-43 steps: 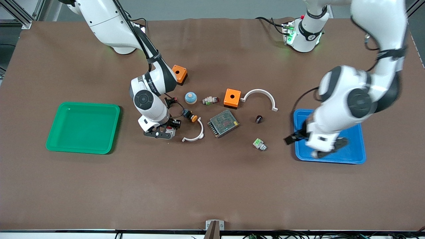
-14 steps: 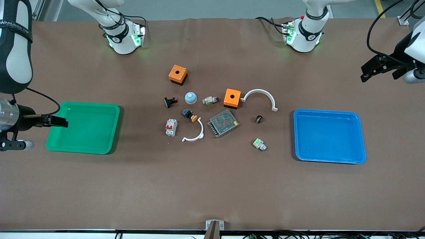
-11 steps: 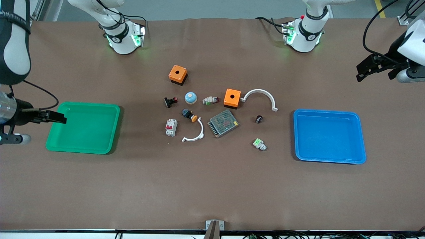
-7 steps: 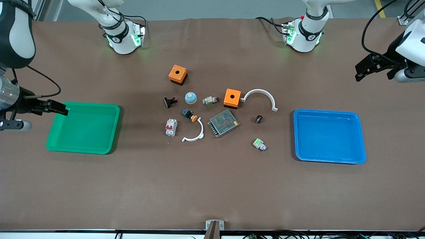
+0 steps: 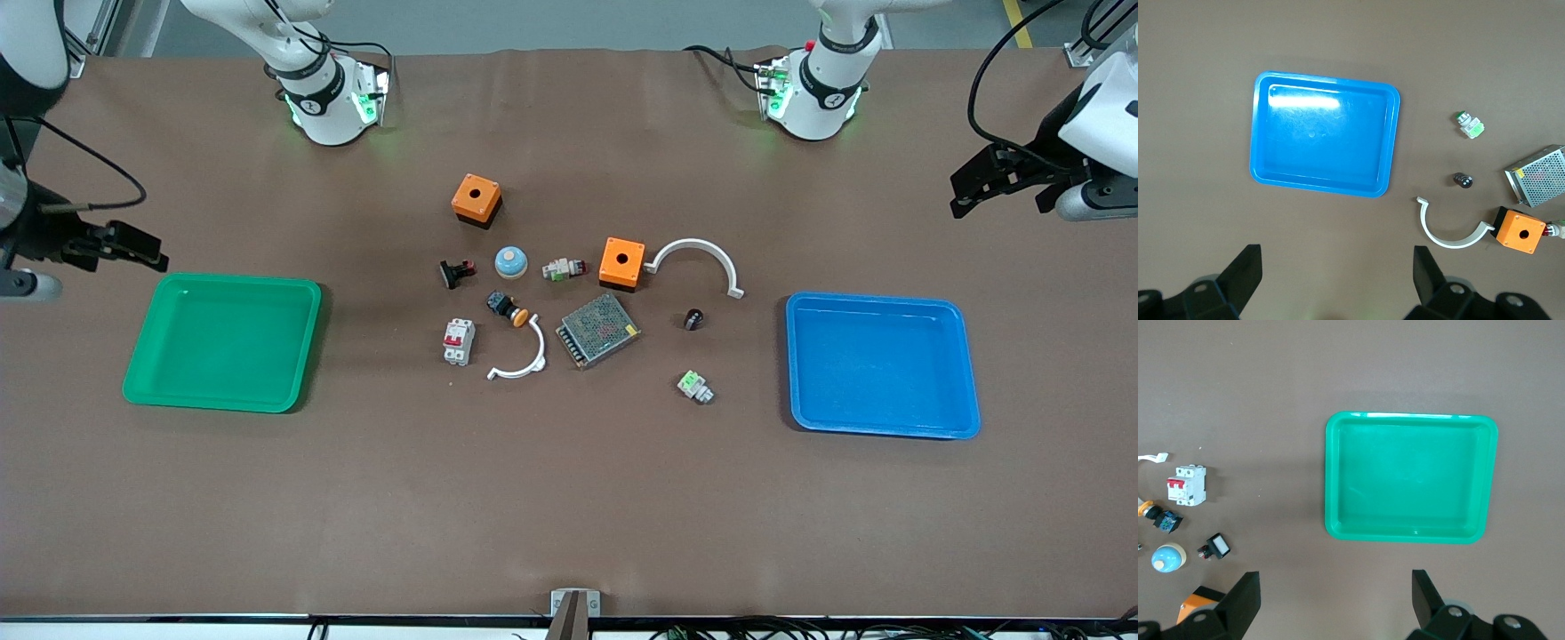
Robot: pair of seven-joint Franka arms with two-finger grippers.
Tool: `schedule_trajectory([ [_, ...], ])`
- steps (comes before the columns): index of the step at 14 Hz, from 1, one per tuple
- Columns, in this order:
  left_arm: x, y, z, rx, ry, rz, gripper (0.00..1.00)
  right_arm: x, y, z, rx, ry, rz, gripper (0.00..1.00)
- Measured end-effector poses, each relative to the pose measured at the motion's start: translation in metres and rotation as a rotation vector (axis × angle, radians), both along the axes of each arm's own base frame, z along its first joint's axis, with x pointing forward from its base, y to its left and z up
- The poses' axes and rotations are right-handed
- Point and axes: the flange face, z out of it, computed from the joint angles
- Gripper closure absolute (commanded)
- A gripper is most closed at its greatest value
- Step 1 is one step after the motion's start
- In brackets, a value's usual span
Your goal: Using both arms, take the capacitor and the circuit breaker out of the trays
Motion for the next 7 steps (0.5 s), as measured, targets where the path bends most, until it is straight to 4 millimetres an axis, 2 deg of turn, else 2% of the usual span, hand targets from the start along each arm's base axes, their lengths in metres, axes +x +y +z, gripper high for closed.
schedule_trajectory([
  [3, 0.0, -0.002, 0.0, 0.0, 0.0, -0.003, 0.0, -0.015, 0.0, 0.021, 0.002, -0.015, 0.001, 0.0],
  [7, 0.0, -0.002, 0.0, 0.0, -0.001, -0.004, 0.0, -0.019, 0.001, 0.021, 0.003, -0.012, 0.002, 0.0],
])
